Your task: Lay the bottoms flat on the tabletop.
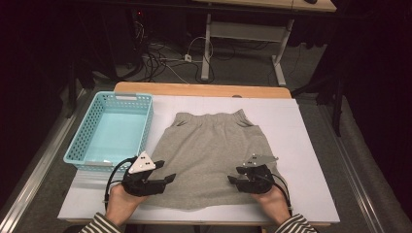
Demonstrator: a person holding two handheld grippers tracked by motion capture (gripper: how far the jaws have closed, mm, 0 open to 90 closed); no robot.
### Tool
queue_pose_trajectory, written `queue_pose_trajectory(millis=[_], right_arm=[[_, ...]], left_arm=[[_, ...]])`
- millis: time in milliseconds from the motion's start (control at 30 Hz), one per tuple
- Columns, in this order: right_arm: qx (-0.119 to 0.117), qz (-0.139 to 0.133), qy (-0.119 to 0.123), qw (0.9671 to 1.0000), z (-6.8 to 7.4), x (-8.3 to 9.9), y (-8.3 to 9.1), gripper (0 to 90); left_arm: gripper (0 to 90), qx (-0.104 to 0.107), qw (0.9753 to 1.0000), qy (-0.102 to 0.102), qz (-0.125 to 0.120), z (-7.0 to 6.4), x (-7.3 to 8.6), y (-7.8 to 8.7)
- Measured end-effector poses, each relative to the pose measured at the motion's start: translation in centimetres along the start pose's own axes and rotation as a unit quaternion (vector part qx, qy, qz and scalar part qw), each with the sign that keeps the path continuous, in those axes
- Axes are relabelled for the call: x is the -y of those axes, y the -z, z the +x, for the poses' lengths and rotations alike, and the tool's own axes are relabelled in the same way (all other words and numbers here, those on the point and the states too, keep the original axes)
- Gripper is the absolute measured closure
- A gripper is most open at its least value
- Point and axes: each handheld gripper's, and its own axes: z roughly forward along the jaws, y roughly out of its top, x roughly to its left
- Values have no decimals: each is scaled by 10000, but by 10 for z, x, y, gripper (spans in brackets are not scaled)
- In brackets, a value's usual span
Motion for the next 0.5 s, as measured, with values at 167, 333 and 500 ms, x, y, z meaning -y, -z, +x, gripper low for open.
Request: queue_pose_trajectory(millis=[167,333,500], right_arm=[[-6,-29,17,10000,1,1,1,494],[8,-78,14,10000,1,0,2,492],[-27,-67,-55,10000,1,0,1,487]], left_arm=[[367,58,9999,49,-75,2,-9,-3],[357,99,9999,37,-90,5,-22,-11],[358,159,9998,77,114,10,-38,-24]])
